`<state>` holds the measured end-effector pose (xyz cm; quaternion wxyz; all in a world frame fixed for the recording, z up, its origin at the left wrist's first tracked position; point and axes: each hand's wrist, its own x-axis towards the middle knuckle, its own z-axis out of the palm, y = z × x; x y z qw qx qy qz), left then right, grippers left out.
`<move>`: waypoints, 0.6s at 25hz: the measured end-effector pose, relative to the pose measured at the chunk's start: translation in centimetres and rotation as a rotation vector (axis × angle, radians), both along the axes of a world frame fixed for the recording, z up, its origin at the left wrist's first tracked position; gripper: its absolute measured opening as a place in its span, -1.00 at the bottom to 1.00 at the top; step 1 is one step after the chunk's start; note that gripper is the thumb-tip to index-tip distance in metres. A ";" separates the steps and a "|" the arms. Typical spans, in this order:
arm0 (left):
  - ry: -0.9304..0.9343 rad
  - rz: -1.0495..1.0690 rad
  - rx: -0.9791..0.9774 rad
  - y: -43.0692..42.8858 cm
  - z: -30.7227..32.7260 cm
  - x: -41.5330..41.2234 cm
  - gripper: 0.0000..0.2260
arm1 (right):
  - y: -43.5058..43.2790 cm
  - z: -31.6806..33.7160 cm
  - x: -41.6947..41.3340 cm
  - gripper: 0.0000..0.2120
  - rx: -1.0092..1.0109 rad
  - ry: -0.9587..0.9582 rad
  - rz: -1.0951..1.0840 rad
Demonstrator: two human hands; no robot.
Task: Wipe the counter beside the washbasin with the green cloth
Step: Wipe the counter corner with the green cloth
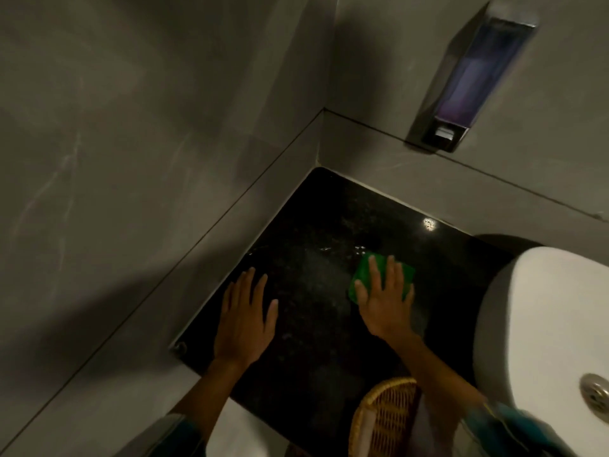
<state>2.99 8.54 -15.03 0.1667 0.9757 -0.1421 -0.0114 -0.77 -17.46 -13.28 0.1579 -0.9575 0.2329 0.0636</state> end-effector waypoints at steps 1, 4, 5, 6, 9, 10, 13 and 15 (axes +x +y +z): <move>-0.006 0.012 0.007 0.1 -0.5 0.0 -0.49 | -0.6 0.0 1.7 -0.42 0.030 -0.005 -0.069; -0.017 0.026 -0.017 -0.2 -0.9 0.1 -0.50 | 1.0 -0.1 6.6 -0.42 0.046 -0.033 -0.044; -0.017 0.025 -0.031 -0.3 -0.8 0.2 -0.50 | 2.5 -0.3 7.5 -0.43 0.040 -0.047 0.047; -0.017 0.026 -0.045 -0.3 -0.6 0.2 -0.49 | 4.2 -0.4 8.2 -0.43 0.035 -0.055 0.156; -0.001 0.136 -0.080 -0.3 0.4 0.0 -0.43 | 9.7 0.1 9.1 -0.45 0.048 -0.050 0.482; 0.003 0.197 -0.113 -0.1 0.7 -0.5 -0.43 | 11.5 0.4 9.0 -0.45 0.044 -0.049 0.574; -0.011 0.316 -0.271 1.6 1.0 -2.5 -0.47 | 14.2 0.2 7.5 -0.45 0.042 -0.049 0.803; -0.023 0.334 -0.308 2.8 0.7 -3.8 -0.50 | 14.3 -0.8 5.5 -0.46 0.013 -0.087 0.965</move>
